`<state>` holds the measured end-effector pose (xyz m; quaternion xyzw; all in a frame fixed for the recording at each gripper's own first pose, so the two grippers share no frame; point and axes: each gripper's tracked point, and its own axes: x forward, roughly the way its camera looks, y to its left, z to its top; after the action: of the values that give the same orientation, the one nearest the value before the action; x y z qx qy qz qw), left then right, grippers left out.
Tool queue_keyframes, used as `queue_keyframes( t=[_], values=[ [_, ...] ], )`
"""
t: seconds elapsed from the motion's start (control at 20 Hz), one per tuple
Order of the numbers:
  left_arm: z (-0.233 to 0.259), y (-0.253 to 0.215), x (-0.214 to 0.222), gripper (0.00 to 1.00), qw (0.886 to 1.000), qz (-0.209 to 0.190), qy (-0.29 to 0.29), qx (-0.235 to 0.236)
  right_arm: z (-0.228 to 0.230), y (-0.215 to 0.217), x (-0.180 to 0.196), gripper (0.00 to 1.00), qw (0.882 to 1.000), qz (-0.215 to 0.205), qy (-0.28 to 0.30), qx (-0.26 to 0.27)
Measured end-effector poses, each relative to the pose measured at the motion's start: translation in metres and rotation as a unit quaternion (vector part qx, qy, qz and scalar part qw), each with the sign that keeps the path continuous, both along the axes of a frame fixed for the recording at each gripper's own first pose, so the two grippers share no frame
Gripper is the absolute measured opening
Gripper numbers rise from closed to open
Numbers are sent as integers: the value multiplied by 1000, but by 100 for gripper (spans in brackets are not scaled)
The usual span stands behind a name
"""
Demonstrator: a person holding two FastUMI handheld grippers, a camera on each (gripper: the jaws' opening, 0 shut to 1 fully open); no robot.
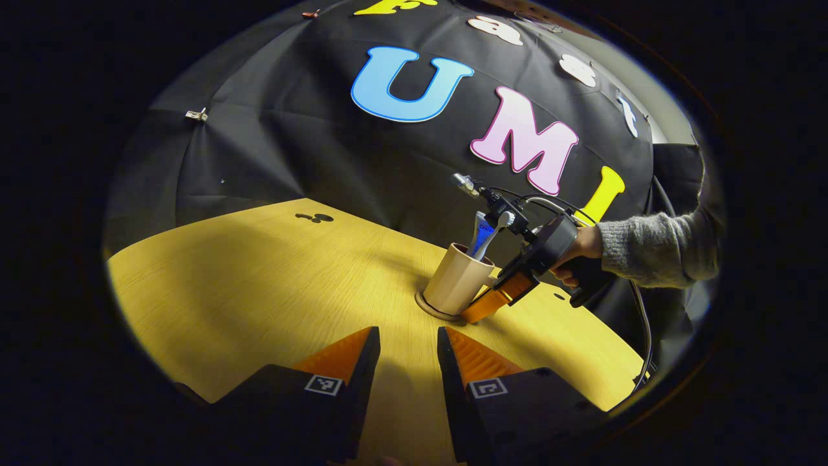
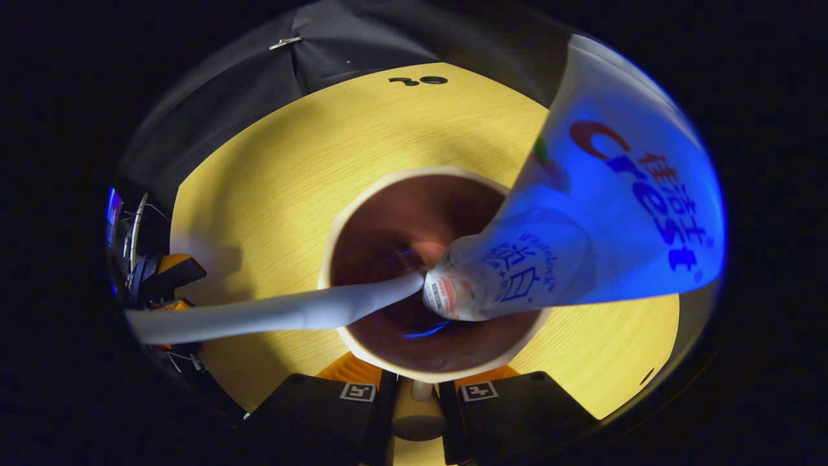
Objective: Put the toothbrush and toothpaste on the desktop into the cup, then pick up the cup and place it on the coaster on the desktop.
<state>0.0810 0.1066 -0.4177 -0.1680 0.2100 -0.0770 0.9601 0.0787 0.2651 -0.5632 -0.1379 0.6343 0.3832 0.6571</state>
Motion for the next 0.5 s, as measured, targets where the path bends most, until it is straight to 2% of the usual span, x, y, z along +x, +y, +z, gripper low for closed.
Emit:
queue_keyframes(
  t=[0.05, 0.45, 0.5],
  values=[
    [-1, 0, 0, 57, 1000, -1, 1, 1, 0, 0, 1, 33, 1000, -1, 2, -1],
    [1, 0, -1, 57, 1000, -1, -1, 0, 6, -4, 1, 34, 1000, 0, 1, -6],
    [2, 1, -1, 57, 1000, 1, -1, 0, 8, -3, 3, 39, 1000, -4, -1, -4]
  ],
)
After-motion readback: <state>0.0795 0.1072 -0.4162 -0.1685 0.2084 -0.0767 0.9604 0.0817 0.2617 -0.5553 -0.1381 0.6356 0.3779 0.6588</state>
